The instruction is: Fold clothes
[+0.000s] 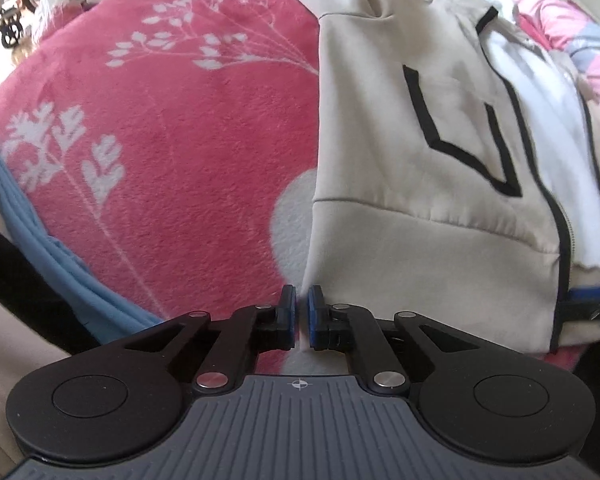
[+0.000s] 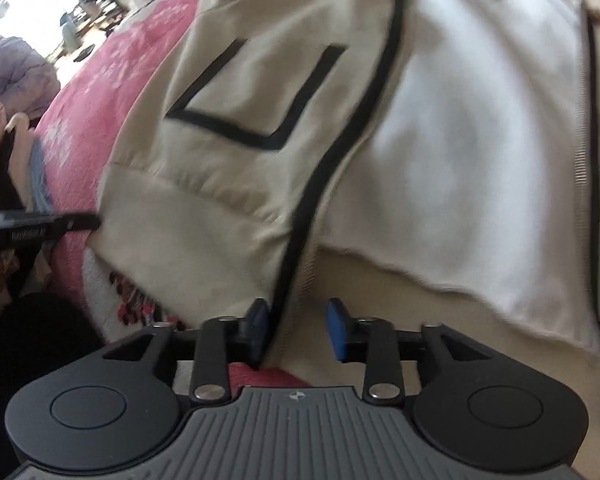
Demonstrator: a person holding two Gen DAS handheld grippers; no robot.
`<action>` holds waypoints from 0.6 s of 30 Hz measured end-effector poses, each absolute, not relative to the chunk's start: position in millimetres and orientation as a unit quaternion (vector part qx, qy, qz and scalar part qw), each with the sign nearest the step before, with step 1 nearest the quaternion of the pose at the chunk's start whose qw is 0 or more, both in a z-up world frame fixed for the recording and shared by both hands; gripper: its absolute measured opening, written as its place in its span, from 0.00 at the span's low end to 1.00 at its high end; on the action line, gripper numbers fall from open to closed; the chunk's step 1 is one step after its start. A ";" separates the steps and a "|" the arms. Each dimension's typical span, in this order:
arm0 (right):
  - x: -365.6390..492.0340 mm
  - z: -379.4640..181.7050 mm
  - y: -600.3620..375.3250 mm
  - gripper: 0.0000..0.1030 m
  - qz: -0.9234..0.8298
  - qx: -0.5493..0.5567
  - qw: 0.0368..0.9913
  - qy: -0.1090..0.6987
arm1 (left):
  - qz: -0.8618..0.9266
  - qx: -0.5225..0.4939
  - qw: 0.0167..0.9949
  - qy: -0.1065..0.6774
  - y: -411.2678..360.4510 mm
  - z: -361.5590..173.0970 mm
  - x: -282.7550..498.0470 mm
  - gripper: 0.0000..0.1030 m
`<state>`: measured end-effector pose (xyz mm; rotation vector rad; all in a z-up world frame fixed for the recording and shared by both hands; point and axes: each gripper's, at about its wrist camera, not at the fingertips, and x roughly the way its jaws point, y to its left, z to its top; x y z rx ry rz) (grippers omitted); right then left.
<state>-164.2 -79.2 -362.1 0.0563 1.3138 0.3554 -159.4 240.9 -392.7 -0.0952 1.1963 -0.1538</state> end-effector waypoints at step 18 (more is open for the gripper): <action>-37.7 -385.0 -118.6 0.37 0.098 0.218 0.814 0.529 | -0.027 -0.136 0.834 0.534 244.7 -397.4 -134.9 0.24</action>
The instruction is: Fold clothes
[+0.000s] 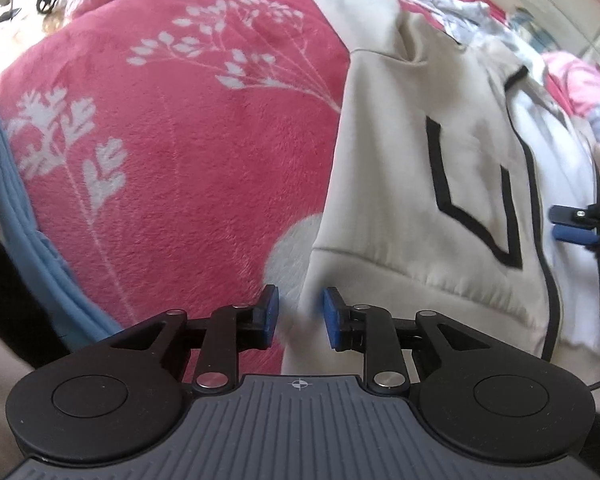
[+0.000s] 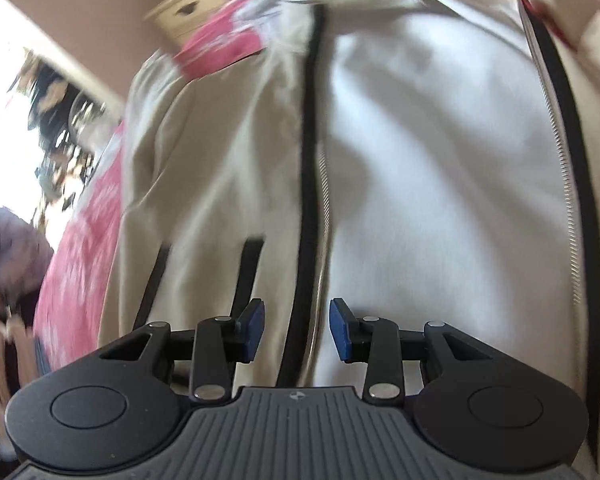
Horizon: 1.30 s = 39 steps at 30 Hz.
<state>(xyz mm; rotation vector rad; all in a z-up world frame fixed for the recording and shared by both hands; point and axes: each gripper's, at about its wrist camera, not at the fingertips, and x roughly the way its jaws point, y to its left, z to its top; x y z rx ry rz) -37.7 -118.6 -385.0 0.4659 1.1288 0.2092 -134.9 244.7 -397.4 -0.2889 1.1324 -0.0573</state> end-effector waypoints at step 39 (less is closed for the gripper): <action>93.8 -333.2 -109.6 0.53 0.092 0.133 0.914 0.373 | 0.013 -0.246 0.853 0.459 250.7 -414.9 -145.4 0.25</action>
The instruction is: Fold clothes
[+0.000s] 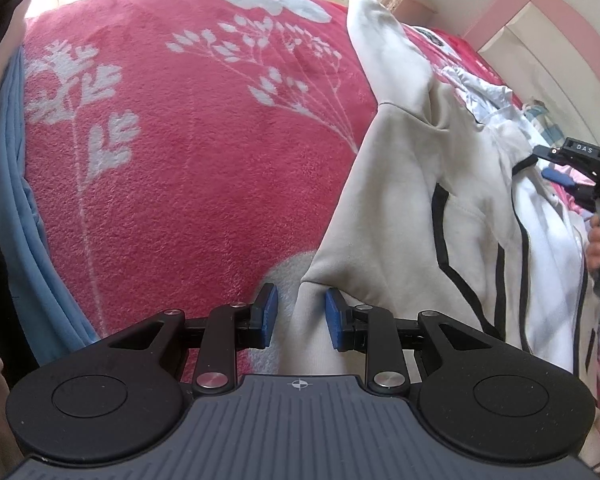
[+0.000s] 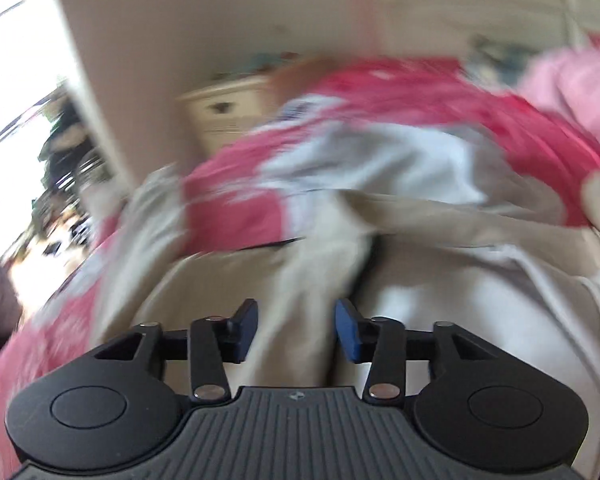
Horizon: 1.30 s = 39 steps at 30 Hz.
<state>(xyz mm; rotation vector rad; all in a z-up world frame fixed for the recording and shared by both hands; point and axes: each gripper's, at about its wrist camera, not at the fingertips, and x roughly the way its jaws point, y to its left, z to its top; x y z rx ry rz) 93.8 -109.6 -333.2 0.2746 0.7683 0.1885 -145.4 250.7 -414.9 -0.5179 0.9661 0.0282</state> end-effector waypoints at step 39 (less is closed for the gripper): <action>24.3 -371.4 -81.9 0.25 0.248 -0.006 0.802 0.543 | 0.023 -0.242 0.856 0.457 247.8 -414.6 -145.0 0.27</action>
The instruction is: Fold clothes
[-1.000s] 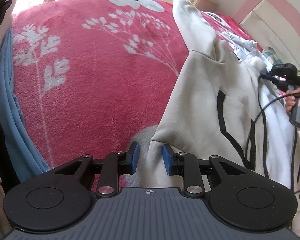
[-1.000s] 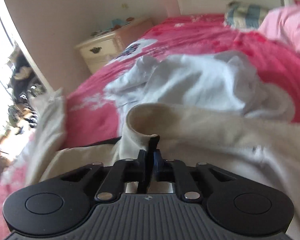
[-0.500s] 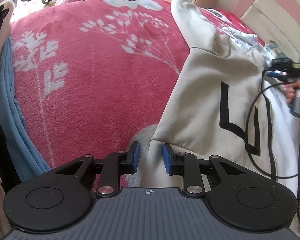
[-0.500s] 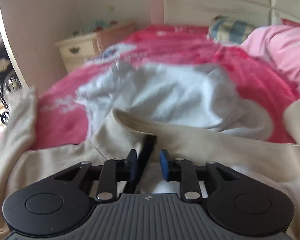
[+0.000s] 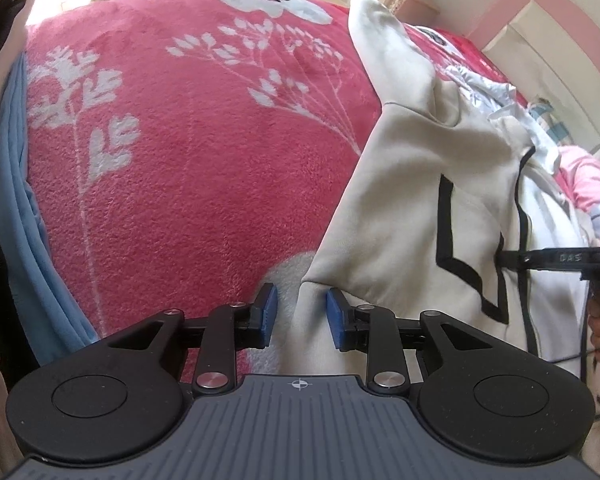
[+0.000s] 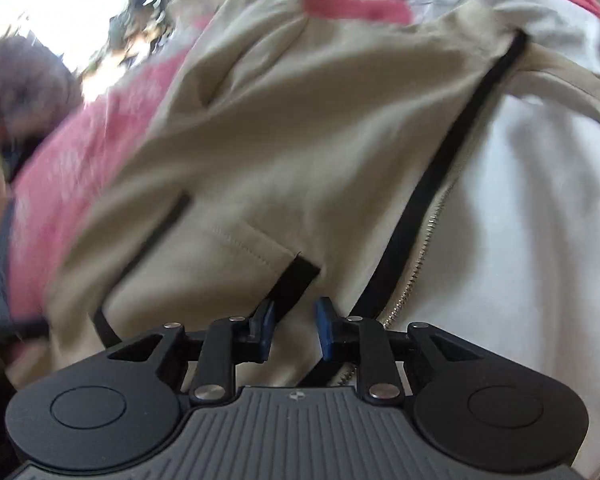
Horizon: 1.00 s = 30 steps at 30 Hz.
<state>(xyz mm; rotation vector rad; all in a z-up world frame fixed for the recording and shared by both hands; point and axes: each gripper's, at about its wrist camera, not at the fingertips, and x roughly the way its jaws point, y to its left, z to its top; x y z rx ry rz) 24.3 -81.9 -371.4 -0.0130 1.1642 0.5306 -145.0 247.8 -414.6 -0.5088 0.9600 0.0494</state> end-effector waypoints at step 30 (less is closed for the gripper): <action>-278.4 -306.9 -227.3 0.44 0.143 -0.270 0.851 0.428 | -0.217 0.051 0.832 0.509 22.9 -368.2 -175.9 0.28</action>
